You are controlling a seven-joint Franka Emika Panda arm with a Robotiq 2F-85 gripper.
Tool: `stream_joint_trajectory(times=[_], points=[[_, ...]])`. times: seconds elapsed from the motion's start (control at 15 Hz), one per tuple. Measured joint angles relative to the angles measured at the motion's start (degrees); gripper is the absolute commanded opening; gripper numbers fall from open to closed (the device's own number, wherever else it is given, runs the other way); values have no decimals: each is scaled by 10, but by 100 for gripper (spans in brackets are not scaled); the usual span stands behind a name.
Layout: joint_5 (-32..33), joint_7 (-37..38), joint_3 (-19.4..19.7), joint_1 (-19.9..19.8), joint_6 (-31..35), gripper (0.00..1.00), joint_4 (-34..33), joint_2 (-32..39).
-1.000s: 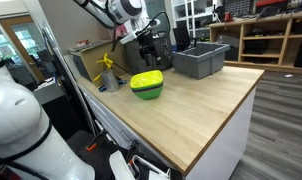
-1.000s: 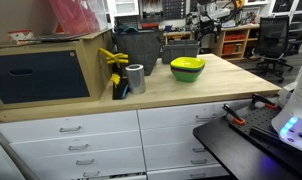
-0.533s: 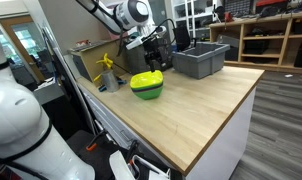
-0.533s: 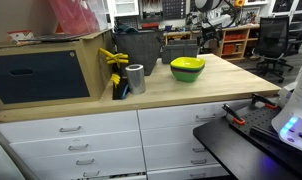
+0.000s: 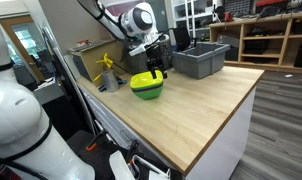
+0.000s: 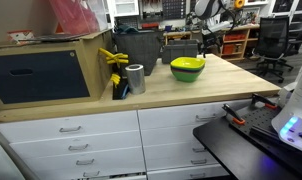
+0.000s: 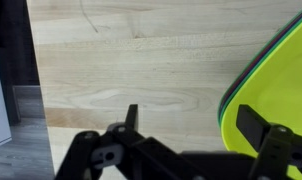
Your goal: Unstack the bowls
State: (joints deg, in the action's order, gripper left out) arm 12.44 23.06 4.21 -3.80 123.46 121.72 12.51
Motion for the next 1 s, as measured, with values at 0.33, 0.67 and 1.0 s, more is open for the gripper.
stream_joint_trajectory(times=[0.33,0.67,1.0], points=[[-4,1,0,5,19,72,-9,30],[-10,1,1,9,49,34,-37,68],[-27,1,2,17,52,1,-64,91]])
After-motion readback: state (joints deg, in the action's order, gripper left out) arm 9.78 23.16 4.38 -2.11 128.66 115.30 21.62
